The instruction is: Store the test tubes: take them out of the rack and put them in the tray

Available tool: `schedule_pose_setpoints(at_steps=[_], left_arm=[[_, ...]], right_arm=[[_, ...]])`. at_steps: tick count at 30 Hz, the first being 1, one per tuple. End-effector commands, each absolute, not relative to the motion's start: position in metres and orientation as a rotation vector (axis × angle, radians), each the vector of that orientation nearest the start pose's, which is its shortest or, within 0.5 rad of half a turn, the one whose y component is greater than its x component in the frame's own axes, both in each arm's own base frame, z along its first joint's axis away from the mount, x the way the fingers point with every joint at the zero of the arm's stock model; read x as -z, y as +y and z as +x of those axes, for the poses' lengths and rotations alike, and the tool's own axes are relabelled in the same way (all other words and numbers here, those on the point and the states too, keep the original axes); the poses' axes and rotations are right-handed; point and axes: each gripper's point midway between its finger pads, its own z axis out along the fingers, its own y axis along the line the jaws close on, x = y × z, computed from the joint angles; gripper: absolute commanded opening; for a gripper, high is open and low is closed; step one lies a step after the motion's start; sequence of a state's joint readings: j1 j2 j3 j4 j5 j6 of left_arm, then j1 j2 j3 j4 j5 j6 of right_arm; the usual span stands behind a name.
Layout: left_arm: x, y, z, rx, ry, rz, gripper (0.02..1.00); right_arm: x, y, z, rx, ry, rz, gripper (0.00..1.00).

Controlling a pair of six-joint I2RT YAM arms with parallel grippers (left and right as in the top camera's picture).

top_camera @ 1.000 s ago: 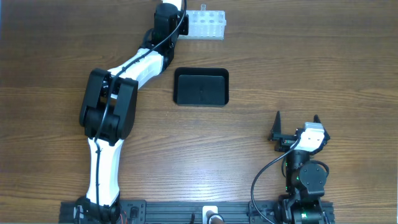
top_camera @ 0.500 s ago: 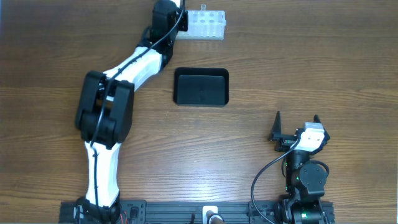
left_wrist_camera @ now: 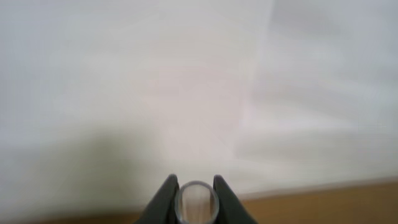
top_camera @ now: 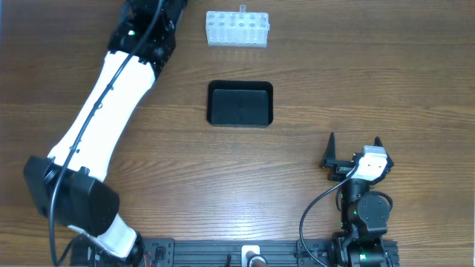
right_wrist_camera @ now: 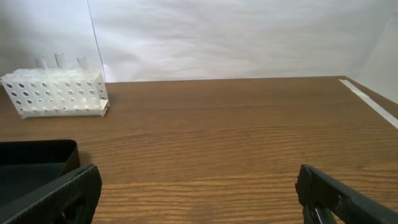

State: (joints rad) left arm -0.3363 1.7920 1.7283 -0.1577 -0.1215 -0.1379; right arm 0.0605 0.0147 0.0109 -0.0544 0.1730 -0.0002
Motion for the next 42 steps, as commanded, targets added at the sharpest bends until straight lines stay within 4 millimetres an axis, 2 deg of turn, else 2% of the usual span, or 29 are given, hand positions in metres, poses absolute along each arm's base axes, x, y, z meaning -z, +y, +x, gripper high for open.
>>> schedule_pose_setpoints(at_steps=[1, 2, 4, 7, 16, 31, 42], left_arm=[[-0.276, -0.183, 0.513, 0.349, 2.137, -0.027, 0.042], [-0.252, -0.186, 0.501, 0.346, 2.236, -0.056, 0.04], [-0.217, -0.194, 0.484, 0.32, 2.372, -0.061, 0.04], [-0.179, -0.206, 0.468, 0.235, 2.488, -0.017, 0.042], [-0.121, -0.208, 0.443, 0.031, 2.654, 0.046, 0.042], [-0.069, -0.204, 0.439, -0.051, 2.762, 0.07, 0.04], [-0.051, -0.203, 0.438, -0.082, 2.795, 0.109, 0.056]], right_arm=[[-0.161, -0.012, 0.246, 0.082, 1.627, 0.075, 0.993], [-0.161, -0.012, 0.246, 0.082, 1.627, 0.075, 0.993], [-0.161, -0.012, 0.246, 0.082, 1.627, 0.075, 0.991], [-0.161, -0.012, 0.246, 0.082, 1.627, 0.075, 0.993], [-0.161, -0.012, 0.246, 0.082, 1.627, 0.075, 0.991], [-0.161, -0.012, 0.246, 0.082, 1.627, 0.075, 0.991], [-0.161, -0.012, 0.246, 0.082, 1.627, 0.075, 0.991]])
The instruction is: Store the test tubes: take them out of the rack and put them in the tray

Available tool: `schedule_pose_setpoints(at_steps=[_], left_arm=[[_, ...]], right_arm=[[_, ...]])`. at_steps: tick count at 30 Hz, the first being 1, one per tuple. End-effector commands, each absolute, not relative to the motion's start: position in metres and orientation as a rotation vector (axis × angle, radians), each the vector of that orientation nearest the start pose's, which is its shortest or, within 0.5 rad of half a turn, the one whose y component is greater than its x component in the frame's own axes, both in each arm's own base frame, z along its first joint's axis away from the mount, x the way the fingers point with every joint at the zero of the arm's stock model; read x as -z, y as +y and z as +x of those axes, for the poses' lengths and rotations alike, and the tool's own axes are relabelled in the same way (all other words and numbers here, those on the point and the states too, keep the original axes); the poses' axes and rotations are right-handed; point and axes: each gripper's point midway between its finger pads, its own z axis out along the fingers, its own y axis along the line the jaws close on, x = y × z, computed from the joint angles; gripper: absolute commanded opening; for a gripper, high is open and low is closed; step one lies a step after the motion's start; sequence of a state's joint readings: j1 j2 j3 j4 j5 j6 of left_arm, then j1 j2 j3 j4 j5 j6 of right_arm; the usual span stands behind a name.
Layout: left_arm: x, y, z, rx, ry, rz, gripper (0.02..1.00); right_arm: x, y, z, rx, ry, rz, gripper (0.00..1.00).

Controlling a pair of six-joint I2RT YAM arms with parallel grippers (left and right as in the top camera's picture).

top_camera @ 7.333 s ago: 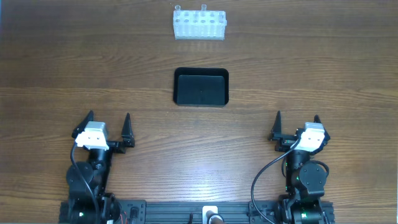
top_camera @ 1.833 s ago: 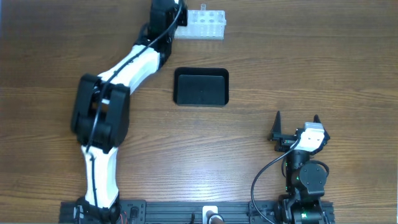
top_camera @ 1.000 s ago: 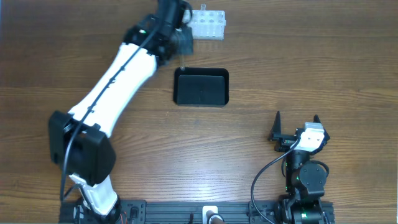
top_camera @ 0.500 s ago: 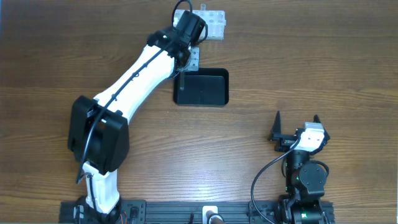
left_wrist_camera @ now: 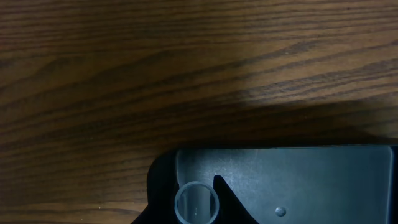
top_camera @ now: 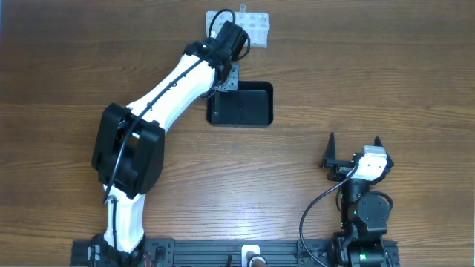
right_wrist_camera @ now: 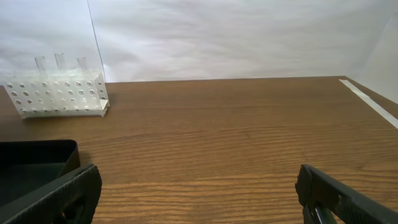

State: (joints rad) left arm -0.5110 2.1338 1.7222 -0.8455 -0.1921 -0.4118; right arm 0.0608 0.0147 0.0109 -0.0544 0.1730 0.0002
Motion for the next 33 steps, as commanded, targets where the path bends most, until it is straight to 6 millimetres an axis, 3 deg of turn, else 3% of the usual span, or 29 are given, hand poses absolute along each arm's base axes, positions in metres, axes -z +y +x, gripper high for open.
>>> schedule_pose_setpoints(at_steps=[1, 9, 18, 28, 31, 33], left_arm=[[-0.049, -0.203, 0.438, -0.084, 2.798, 0.11, 0.062], [-0.033, -0.202, 0.435, -0.107, 2.828, 0.12, 0.075], [-0.032, -0.202, 0.435, -0.109, 2.831, 0.12, 0.119], [-0.032, -0.202, 0.435, -0.108, 2.83, 0.12, 0.448], [-0.041, -0.203, 0.437, -0.093, 2.81, 0.115, 0.52], [-0.059, -0.205, 0.442, -0.062, 2.768, 0.106, 0.59]], right_arm=[[-0.161, -0.012, 0.246, 0.082, 1.627, 0.075, 0.991], [-0.161, -0.012, 0.246, 0.082, 1.627, 0.075, 0.991], [-0.161, -0.012, 0.246, 0.082, 1.627, 0.075, 0.993], [-0.161, -0.012, 0.246, 0.082, 1.627, 0.075, 0.993], [-0.161, -0.012, 0.246, 0.082, 1.627, 0.075, 0.993], [-0.161, -0.012, 0.246, 0.082, 1.627, 0.075, 0.993]])
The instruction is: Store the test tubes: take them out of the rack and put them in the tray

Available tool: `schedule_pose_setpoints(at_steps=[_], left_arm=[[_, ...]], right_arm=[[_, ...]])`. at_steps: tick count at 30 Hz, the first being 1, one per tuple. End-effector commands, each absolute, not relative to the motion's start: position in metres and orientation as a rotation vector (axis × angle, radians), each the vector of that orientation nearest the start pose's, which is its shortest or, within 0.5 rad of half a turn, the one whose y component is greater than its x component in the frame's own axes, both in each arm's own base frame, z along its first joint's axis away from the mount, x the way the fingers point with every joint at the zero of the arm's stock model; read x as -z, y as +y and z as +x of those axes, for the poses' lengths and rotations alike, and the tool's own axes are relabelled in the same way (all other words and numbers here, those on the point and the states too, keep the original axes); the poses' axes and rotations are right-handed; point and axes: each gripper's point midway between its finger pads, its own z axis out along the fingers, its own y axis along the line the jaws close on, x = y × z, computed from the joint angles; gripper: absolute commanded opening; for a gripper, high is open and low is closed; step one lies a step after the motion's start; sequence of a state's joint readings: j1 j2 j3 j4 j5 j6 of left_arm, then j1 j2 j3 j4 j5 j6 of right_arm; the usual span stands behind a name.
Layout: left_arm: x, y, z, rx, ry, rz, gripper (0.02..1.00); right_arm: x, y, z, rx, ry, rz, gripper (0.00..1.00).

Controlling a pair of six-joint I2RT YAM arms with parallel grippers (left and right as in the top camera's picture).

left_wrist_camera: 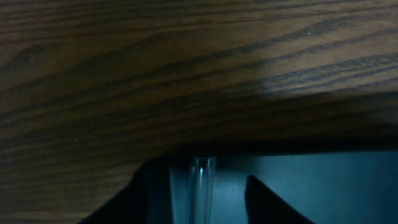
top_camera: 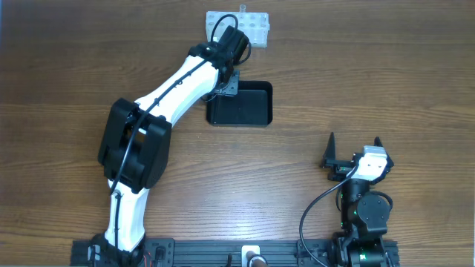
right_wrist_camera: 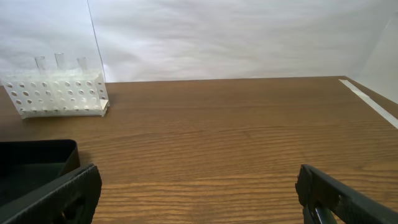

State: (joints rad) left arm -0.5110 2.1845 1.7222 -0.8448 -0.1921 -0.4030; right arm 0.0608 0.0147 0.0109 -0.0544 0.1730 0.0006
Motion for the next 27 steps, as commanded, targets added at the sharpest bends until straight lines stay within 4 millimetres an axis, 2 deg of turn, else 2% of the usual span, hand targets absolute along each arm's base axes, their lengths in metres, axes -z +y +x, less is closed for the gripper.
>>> schedule_pose_setpoints(at_steps=[1, 4, 5, 6, 8, 13, 16, 18, 27], left_arm=[[-0.068, -0.206, 0.445, -0.046, 2.742, 0.101, 0.673], [-0.109, -0.207, 0.46, -0.006, 2.616, 0.065, 0.965], [-0.125, -0.208, 0.467, 0.008, 2.562, 0.048, 0.998], [-0.156, -0.206, 0.478, 0.029, 2.462, 0.013, 1.0], [-0.18, -0.204, 0.485, 0.036, 2.389, -0.015, 0.996], [-0.212, -0.2, 0.502, 0.026, 2.258, -0.074, 0.998], [-0.219, -0.204, 0.513, 0.045, 2.202, -0.094, 0.998], [-0.215, -0.205, 0.527, 0.027, 2.15, -0.124, 0.998], [-0.161, -0.226, 0.559, -0.036, 2.12, -0.019, 0.996]], right_arm=[[-0.161, -0.012, 0.246, 0.082, 1.627, 0.075, 0.991], [-0.161, -0.012, 0.246, 0.082, 1.627, 0.075, 0.991], [-0.161, -0.012, 0.246, 0.082, 1.627, 0.075, 0.993], [-0.161, -0.012, 0.246, 0.082, 1.627, 0.075, 0.991], [-0.161, -0.012, 0.246, 0.082, 1.627, 0.075, 0.991], [-0.161, -0.012, 0.246, 0.082, 1.627, 0.075, 0.991], [-0.161, -0.012, 0.246, 0.082, 1.627, 0.075, 0.993], [-0.161, -0.012, 0.246, 0.082, 1.627, 0.075, 0.991], [-0.161, -0.012, 0.246, 0.082, 1.627, 0.075, 0.993]])
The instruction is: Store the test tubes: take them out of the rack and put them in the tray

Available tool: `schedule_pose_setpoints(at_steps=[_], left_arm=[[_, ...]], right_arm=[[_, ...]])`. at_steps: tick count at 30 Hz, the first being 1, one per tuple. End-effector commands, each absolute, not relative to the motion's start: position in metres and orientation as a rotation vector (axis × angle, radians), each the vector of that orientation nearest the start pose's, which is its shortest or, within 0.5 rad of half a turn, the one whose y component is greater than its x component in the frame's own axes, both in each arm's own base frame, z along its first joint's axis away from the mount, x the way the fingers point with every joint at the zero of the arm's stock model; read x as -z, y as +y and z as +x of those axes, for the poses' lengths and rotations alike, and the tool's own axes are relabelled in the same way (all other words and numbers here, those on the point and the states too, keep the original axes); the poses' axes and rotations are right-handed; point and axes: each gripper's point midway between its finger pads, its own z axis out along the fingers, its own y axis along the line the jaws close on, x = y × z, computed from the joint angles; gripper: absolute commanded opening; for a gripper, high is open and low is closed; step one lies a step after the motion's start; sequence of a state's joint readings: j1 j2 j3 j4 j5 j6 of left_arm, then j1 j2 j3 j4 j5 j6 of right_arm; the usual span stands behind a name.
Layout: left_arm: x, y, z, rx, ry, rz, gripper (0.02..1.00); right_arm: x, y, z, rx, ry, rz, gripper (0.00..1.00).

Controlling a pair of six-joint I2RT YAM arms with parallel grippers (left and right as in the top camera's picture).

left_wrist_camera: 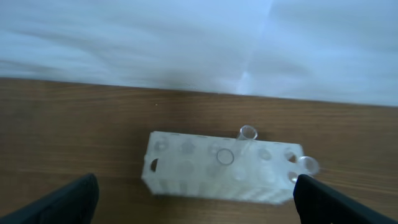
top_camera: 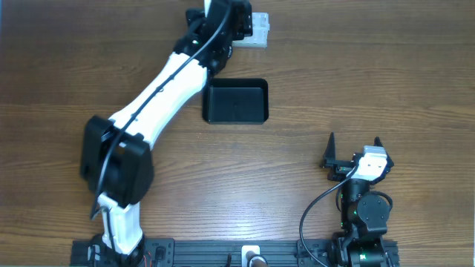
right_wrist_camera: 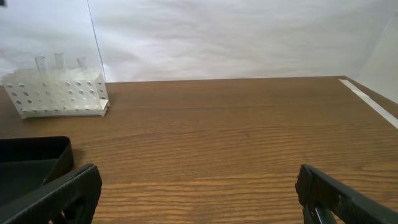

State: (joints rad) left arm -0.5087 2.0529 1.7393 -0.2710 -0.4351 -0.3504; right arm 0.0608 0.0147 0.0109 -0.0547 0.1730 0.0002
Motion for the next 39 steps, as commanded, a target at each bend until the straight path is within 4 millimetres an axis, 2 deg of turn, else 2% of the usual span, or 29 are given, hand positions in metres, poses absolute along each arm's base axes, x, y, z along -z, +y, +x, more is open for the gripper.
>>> schedule_pose_setpoints(at_steps=[1, 10, 19, 29, 34, 39], left_arm=[[-0.154, -0.227, 0.561, -0.04, 2.121, -0.014, 0.996], [-0.12, -0.233, 0.58, -0.065, 2.106, 0.02, 0.943], [-0.111, -0.234, 0.594, -0.052, 2.075, 0.0, 0.875], [-0.111, -0.237, 0.601, -0.028, 2.032, -0.017, 0.673], [-0.112, -0.238, 0.601, -0.021, 2.031, -0.015, 0.54], [-0.113, -0.241, 0.602, 0.002, 2.029, -0.005, 0.463]], right_arm=[[-0.161, -0.012, 0.246, 0.082, 1.627, 0.075, 0.993], [-0.161, -0.012, 0.246, 0.082, 1.627, 0.075, 0.993], [-0.161, -0.012, 0.246, 0.082, 1.627, 0.075, 0.993], [-0.161, -0.012, 0.246, 0.082, 1.627, 0.075, 0.991], [-0.161, -0.012, 0.246, 0.082, 1.627, 0.075, 0.991], [-0.161, -0.012, 0.246, 0.082, 1.627, 0.075, 0.991]])
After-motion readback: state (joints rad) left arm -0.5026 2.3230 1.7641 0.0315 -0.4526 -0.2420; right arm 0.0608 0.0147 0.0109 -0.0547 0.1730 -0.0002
